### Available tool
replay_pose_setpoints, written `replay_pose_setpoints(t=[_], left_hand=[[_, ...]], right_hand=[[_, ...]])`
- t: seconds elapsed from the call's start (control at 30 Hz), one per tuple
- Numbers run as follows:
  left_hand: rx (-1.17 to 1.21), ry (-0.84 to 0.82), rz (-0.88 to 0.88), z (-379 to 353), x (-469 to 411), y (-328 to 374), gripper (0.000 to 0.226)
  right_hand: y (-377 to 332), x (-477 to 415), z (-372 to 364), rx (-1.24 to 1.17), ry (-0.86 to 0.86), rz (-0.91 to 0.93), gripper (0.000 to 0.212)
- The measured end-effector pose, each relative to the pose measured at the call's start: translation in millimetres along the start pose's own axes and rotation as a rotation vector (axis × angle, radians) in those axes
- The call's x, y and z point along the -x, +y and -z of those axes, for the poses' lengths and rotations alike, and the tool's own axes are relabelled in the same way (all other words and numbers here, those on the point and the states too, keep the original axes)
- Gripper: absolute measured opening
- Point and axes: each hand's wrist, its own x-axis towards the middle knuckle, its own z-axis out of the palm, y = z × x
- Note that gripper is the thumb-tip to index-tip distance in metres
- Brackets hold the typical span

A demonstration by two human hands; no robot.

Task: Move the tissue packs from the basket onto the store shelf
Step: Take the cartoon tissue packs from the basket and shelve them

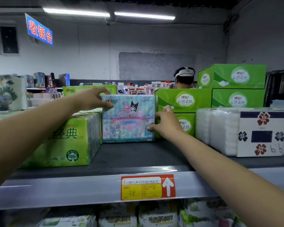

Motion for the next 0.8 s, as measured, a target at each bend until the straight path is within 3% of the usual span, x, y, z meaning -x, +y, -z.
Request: replay_pose_setpoints(t=[0.13, 0.23, 0.37, 0.57, 0.7, 0.8], left_hand=[[0.012, -0.030, 0.026, 0.0, 0.2, 1.0, 0.043], [0.027, -0.032, 0.025, 0.4, 0.9, 0.2, 0.044], [-0.009, 0.055, 0.023, 3.9, 5.2, -0.1, 0.058], [-0.001, 0.224, -0.112, 4.8, 10.7, 6.9, 0.057], [-0.010, 0.480, -0.233, 8.1, 15.6, 15.9, 0.046], [-0.105, 0.574, -0.306, 15.5, 18.2, 26.6, 0.042]], right_hand=[[0.1, -0.5, 1.0, -0.002, -0.039, -0.010, 0.039], [0.7, -0.7, 2.7, 0.035, -0.063, -0.019, 0.028], [1.6, -0.4, 3.8, 0.048, -0.084, -0.043, 0.035], [1.3, -2.5, 11.3, -0.159, 0.183, -0.070, 0.046], [-1.4, 0.7, 16.6, -0.098, 0.305, 0.020, 0.033], [-1.3, -0.2, 14.8, -0.140, 0.334, 0.017, 0.032]])
